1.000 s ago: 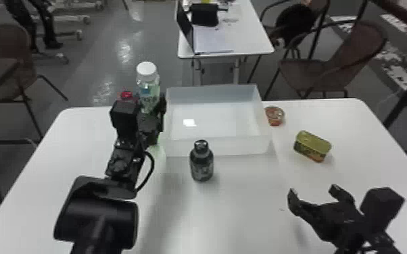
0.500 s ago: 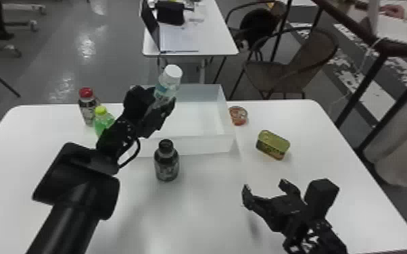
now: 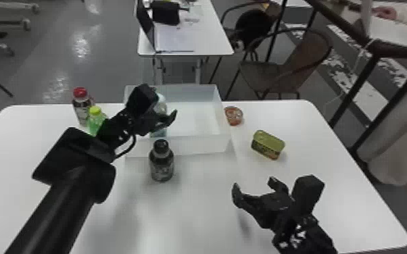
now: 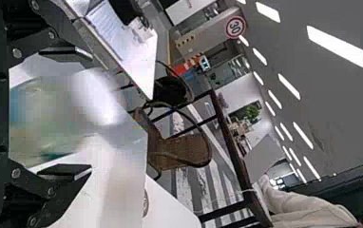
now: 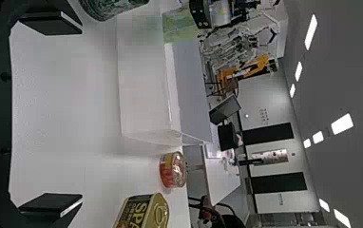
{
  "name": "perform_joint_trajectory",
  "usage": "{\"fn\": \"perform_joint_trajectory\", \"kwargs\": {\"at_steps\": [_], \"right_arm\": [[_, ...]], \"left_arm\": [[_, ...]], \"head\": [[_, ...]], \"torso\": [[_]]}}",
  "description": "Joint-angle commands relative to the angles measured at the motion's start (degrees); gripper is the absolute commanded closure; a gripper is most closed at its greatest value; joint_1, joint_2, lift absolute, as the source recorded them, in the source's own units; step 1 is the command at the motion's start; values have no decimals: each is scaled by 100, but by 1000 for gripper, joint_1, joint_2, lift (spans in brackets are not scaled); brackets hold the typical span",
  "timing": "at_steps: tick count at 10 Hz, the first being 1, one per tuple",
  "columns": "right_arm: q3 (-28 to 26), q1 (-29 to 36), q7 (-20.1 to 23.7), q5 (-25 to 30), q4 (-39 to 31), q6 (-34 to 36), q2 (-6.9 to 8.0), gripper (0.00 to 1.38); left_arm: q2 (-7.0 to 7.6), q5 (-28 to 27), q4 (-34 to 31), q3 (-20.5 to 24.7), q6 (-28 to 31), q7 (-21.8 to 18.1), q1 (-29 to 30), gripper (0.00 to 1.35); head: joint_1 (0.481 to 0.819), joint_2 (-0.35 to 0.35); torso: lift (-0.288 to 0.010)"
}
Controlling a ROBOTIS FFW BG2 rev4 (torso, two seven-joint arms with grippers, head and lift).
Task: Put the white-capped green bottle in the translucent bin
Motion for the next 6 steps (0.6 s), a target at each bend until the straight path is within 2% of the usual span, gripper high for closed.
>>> {"fn": "perform_joint_trajectory", "kwargs": {"at_steps": [1,2,4,5,6], "right_arm": [[1,3,-2,0,3,2,-8,55],[1,3,7,0,-6,2,-8,55],[-16,126,-2,-53,-155,2,-69,55],[-16,152,-2,-79,-190,2,-140,56],[-25,187,-2,-79,-234,2,-148,56]], "left_arm": [[-15,-115,28,43,-61,-8,-64,70],[-15,44,28,114,-202,-16,-46,70],[-15,817,-227,245,-870,-148,164,94],[-15,887,-1229,298,-694,98,718,94],[-15,1142,-2038,430,-466,555,1386,94]], "head": [[695,-95],[695,-90],[695,-88],[695,-89],[695,-92]], "torso": [[-91],[-91],[-91],[-91],[-91]]}}
